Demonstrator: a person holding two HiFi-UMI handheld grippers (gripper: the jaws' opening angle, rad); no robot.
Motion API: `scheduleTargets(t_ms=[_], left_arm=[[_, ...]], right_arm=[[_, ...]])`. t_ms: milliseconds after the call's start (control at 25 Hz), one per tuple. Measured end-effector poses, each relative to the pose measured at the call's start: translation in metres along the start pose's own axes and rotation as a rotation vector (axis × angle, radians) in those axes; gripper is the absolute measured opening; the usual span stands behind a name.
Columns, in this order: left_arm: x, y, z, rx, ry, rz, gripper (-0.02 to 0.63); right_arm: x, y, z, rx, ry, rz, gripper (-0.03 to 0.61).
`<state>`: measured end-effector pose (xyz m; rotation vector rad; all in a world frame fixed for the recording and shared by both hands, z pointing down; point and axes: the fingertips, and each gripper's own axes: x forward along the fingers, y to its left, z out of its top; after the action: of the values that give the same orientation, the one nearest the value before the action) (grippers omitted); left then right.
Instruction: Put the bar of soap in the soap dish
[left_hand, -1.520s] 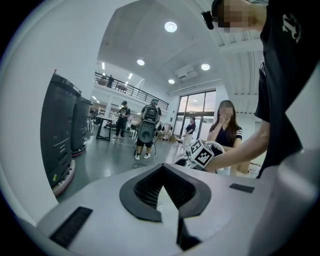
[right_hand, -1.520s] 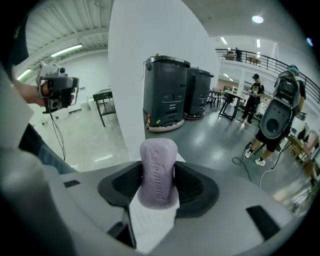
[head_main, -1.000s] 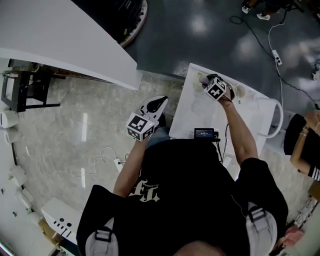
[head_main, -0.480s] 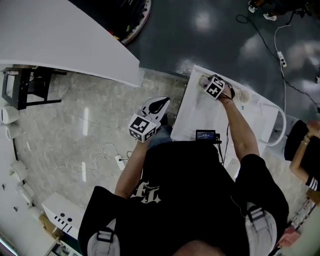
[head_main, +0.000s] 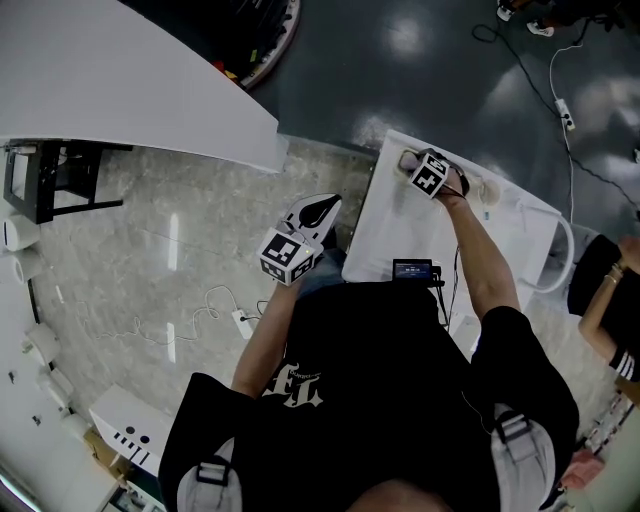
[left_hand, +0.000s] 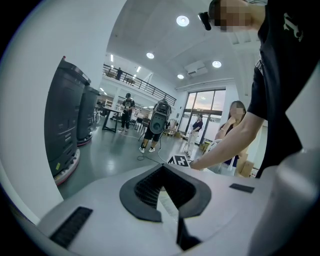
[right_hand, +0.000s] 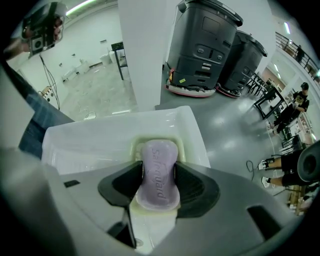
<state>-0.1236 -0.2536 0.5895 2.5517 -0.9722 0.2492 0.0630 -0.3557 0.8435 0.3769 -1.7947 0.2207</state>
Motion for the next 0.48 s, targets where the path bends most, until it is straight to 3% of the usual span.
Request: scheduleTargets(t_ms=[240,480], left_arm=[[0.002,-0.001,0.000,0.006,0.001,0.000,0.008],[0.004,-0.004,0.005,0.021,-0.009,-0.007,0.008]], right_arm=[[-0.004,0.001,0.000,-0.036,0.004,0.020,0.199],[-0.033,-0.003,0.003,0.036,-0.073,-0.022,0.199]])
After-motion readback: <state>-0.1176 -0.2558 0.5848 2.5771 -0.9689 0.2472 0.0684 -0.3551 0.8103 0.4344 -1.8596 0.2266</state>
